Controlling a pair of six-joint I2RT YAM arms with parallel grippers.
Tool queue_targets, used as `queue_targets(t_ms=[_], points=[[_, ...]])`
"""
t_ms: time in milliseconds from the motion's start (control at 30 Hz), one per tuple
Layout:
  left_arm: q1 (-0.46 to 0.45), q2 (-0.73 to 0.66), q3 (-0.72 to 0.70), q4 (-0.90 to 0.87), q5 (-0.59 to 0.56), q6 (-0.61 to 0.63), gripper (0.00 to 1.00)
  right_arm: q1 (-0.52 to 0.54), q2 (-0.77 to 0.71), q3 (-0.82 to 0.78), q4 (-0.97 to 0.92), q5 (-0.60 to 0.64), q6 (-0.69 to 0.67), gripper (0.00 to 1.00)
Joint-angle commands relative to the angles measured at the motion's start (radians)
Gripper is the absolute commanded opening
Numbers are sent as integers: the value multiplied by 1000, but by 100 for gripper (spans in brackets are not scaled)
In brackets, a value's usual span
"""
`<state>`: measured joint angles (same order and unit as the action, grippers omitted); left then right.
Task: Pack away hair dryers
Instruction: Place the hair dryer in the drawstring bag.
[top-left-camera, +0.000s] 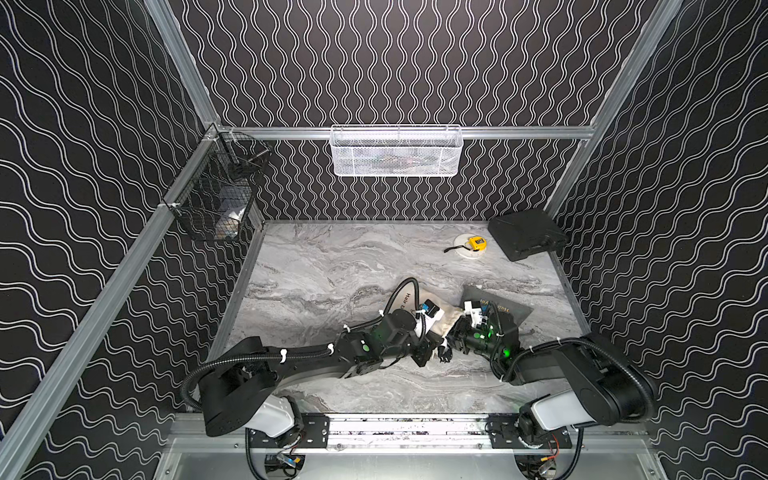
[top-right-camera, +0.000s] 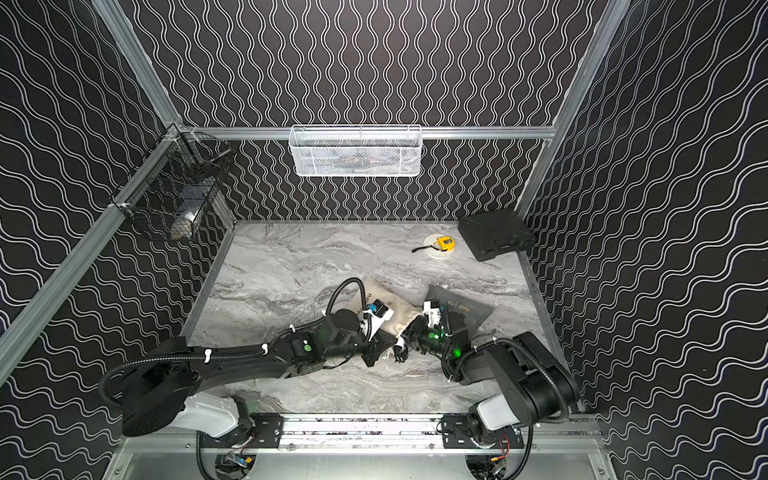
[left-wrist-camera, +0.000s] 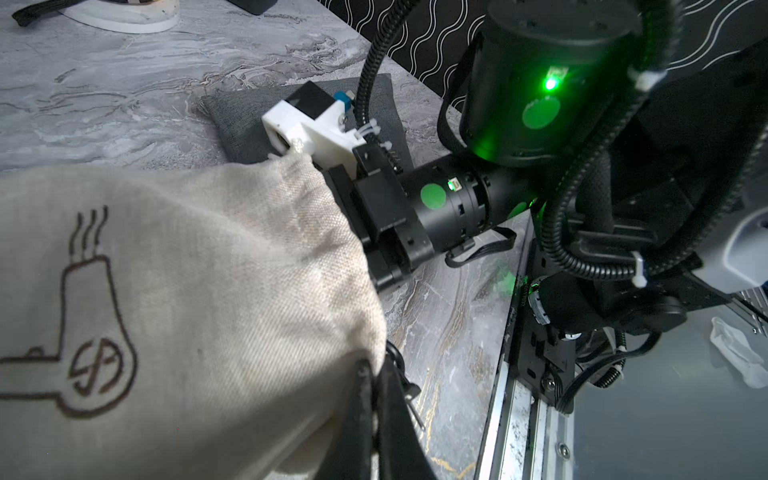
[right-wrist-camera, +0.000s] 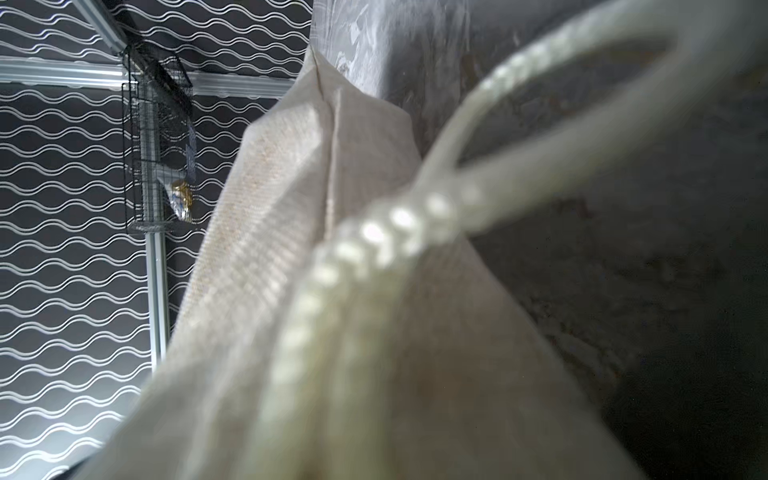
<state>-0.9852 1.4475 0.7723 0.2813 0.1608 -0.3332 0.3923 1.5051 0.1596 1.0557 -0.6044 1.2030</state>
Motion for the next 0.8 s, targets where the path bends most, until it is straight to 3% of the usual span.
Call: queue_targets(t_ms=[0,200,500,767], points=[[0,14,48,-15,39,50,0,1,33,-22,207,-16,35,0],[0,35,40,-43,40,71,0,-11,151,2,456,-69,173,0],[0,-22,-4,-58,32,88,0,-19,124,26,393,-40,173,0],[-1,-66,-25,-122,-22,111,0,-18,169,77,457,-28,304,0]])
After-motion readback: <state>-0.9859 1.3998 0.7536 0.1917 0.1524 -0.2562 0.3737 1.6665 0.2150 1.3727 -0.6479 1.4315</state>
